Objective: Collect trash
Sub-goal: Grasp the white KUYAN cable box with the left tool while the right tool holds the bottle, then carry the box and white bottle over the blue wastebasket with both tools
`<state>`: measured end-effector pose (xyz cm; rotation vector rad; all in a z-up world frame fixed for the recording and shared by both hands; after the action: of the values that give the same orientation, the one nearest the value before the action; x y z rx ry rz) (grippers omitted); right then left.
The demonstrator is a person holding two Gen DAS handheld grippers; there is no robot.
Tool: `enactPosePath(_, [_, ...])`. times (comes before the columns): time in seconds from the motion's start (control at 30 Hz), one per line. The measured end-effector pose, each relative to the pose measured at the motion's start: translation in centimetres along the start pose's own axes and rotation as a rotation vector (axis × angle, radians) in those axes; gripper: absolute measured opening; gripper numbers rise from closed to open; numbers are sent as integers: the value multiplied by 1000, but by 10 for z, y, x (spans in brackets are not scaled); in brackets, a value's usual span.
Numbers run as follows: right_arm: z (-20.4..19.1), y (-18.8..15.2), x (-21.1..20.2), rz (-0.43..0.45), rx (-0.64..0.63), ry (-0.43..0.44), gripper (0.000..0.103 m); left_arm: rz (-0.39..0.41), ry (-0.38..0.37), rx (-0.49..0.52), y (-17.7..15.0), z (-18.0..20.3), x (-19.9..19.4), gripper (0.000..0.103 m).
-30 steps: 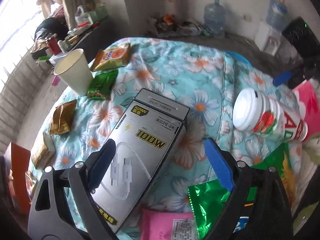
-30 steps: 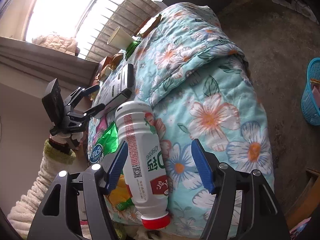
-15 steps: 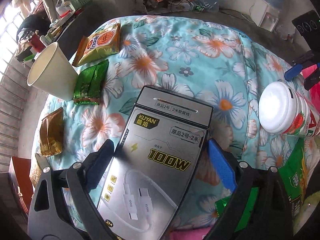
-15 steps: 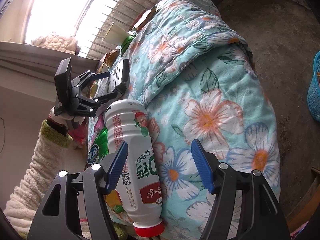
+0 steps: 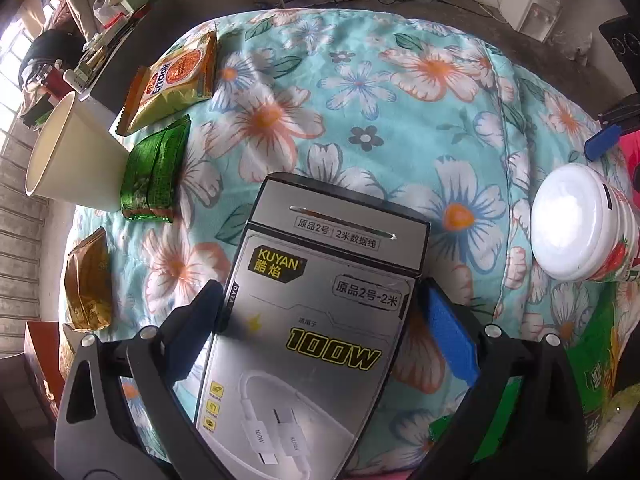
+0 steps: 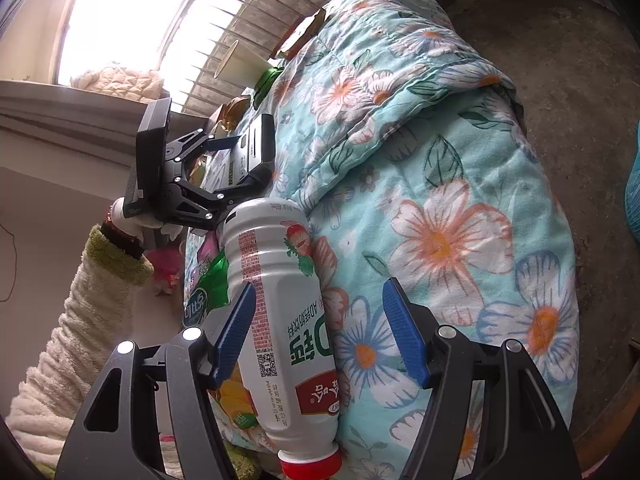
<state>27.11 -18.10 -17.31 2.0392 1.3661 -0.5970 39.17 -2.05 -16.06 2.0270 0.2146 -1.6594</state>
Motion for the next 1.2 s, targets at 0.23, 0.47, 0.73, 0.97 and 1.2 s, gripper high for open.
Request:
enactPosePath(0.23, [-8, 0, -2, 18, -12, 2, 64, 40, 96, 50, 1, 14, -22, 92])
enactPosePath(0.47, [-29, -2, -6, 49, -79, -22, 64, 212, 242, -9, -1, 19, -88, 91])
enactPosePath(0.73, [-50, 1, 12, 49, -225, -165, 64, 422, 414, -125, -14, 26, -171, 87])
enactPosePath(0.97, [-61, 1, 37, 23, -302, -245, 64, 506, 427, -238, -27, 28, -200, 82])
enactPosePath(1.2, [-57, 0, 54, -5, -347, -366, 64, 558, 411, -329, -39, 20, -207, 80])
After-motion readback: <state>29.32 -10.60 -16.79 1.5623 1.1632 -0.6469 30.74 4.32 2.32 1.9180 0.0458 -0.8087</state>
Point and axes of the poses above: each gripper's, at about its wrist camera, not at the fingertips, and x roughly the way its jaws point, z to its right, y to its top, the point moved 8 cm from there along x, roughly the way its jaws point, and after that the axes turned 3 degrees about z, right-handed, at the moved point
